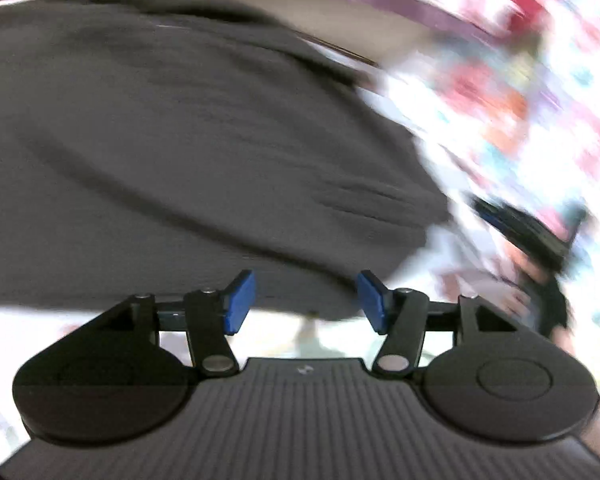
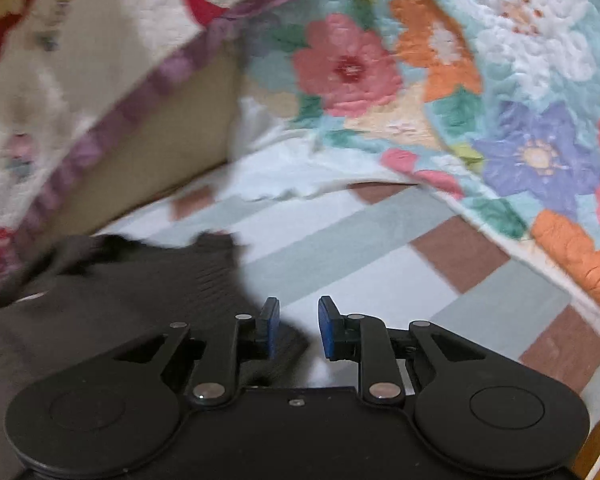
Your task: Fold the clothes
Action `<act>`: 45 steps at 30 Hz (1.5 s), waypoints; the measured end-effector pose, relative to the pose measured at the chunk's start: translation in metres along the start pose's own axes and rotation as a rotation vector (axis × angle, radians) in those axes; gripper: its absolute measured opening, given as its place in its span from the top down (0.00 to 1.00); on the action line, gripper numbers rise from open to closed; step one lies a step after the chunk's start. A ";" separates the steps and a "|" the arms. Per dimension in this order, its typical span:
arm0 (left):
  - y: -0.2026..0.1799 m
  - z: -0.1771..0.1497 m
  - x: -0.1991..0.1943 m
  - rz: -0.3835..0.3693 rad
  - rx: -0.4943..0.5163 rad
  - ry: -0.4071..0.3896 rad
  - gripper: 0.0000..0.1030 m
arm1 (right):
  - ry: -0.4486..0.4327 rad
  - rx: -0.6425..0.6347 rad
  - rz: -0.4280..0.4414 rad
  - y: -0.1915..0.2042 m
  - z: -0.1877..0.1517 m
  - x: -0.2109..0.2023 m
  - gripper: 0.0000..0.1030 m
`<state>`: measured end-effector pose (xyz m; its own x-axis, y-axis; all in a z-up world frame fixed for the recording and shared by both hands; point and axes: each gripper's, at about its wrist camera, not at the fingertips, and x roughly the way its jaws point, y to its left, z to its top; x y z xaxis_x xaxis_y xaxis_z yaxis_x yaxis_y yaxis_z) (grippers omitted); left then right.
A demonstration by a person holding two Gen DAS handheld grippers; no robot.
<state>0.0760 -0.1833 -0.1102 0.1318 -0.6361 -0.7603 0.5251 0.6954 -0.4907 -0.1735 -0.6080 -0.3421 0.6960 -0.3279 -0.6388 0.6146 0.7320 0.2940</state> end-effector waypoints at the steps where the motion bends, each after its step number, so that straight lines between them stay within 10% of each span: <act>1: 0.023 0.003 -0.010 0.065 -0.046 -0.013 0.44 | 0.010 -0.032 0.045 0.008 -0.002 -0.007 0.74; 9: 0.165 -0.004 -0.097 0.385 -0.256 -0.143 0.36 | 0.195 -0.314 0.418 0.089 -0.032 -0.032 0.70; 15: 0.245 -0.033 -0.120 0.603 -0.497 -0.337 0.36 | 0.300 -0.443 0.478 0.142 -0.063 -0.035 0.48; 22: 0.288 -0.040 -0.126 0.298 -0.709 -0.387 0.39 | 0.373 -0.424 0.318 0.154 -0.102 -0.023 0.48; 28: 0.280 -0.034 -0.112 0.479 -0.588 -0.440 0.39 | 0.368 -0.278 0.309 0.140 -0.093 -0.022 0.41; 32: 0.291 -0.024 -0.108 0.340 -0.589 -0.460 0.33 | 0.433 -0.273 0.349 0.142 -0.093 -0.008 0.34; 39: 0.291 -0.014 -0.099 0.383 -0.545 -0.486 0.33 | 0.398 -0.575 0.262 0.185 -0.111 -0.015 0.23; 45: 0.299 -0.011 -0.099 0.365 -0.610 -0.519 0.47 | 0.364 -0.436 0.244 0.168 -0.100 -0.012 0.26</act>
<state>0.2109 0.0910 -0.1866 0.6474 -0.3072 -0.6975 -0.1462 0.8481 -0.5093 -0.1157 -0.4216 -0.3568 0.5784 0.0483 -0.8144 0.1918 0.9622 0.1933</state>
